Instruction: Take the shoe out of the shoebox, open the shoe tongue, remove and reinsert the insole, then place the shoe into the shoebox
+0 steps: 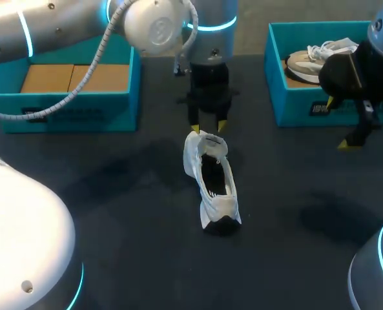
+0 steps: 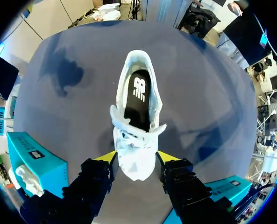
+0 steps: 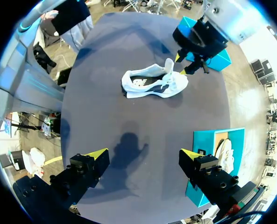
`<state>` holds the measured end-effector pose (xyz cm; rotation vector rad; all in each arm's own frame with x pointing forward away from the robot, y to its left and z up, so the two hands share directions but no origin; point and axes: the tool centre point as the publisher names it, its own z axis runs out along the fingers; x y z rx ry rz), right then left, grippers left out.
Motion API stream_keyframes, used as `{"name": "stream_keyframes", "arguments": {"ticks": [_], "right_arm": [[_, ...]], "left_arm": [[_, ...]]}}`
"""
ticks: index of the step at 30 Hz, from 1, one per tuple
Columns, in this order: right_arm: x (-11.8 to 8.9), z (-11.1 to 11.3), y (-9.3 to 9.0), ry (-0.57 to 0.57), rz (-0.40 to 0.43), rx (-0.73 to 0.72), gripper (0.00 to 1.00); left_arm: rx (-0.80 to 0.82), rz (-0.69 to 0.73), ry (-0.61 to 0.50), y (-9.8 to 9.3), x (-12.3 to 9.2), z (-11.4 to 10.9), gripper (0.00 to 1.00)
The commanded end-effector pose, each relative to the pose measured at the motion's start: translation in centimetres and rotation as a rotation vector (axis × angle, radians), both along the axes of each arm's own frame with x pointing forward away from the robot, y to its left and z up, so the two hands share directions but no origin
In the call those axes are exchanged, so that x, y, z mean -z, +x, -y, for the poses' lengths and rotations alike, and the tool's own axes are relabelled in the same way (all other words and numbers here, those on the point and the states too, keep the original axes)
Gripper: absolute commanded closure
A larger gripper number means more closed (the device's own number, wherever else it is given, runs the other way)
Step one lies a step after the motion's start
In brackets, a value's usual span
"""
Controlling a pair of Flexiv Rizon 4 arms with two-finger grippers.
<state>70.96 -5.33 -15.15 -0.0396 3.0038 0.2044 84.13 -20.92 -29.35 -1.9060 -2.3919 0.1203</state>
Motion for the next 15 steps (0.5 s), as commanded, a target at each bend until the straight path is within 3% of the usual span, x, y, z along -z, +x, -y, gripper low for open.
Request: {"name": "stream_keyframes", "arguments": {"ticks": [1, 7, 15], "right_arm": [[0.0, -0.2, 0.2, -0.004, -0.004, 0.002, 0.00], [0.0, -0.2, 0.2, -0.004, -0.004, 0.002, 0.00], [0.0, -0.2, 0.2, -0.004, -0.004, 0.002, 0.00]], "left_arm": [[-0.007, -0.011, -0.016, 0.0, 1.6, 0.0, 0.51], [0.003, -0.041, -0.006, -0.8, 3.2, 0.2, 0.56], [0.014, -0.058, -0.013, -2.0, 3.3, 0.4, 0.60]]}}
